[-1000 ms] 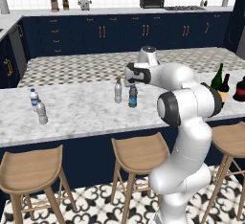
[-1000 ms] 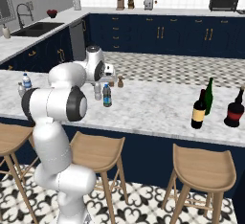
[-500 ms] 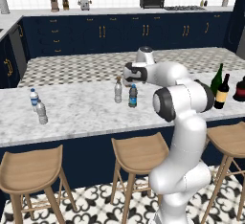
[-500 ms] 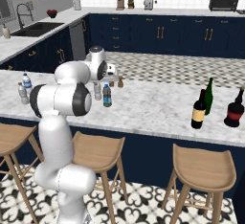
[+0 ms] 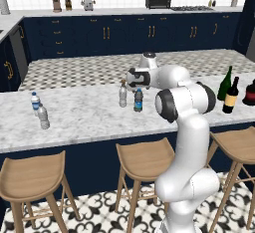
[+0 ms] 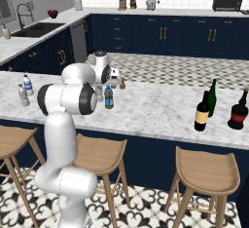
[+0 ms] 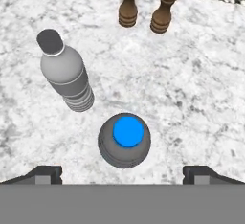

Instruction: Move the plastic bottles in the middle to the plastics group, and the glass bottles in the middle to the glass group.

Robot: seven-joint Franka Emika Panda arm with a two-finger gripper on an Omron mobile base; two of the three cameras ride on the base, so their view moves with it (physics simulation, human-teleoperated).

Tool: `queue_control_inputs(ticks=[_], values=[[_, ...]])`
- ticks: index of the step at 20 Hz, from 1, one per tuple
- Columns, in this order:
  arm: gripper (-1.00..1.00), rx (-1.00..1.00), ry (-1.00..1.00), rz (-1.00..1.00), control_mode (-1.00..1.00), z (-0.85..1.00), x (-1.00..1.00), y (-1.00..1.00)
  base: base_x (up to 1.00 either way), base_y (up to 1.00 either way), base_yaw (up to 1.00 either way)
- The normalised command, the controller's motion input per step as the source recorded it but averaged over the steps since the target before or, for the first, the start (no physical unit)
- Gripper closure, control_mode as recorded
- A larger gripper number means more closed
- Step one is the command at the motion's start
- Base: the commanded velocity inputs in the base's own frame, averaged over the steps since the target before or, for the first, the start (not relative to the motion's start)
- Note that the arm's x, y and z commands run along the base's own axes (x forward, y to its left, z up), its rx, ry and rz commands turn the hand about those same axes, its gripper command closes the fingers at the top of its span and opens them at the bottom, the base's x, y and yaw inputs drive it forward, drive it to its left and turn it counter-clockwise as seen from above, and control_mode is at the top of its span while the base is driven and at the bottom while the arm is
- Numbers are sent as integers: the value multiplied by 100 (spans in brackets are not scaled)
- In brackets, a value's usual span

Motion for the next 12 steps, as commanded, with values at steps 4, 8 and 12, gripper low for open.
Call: queue_control_inputs(ticks=[4,8,12], values=[[-100,0,5,4,-100,-17,12,0,0,0,0],[-100,0,3,4,-100,-16,6,0,0,0,0],[-100,0,2,3,-100,-9,19,0,0,0,0]])
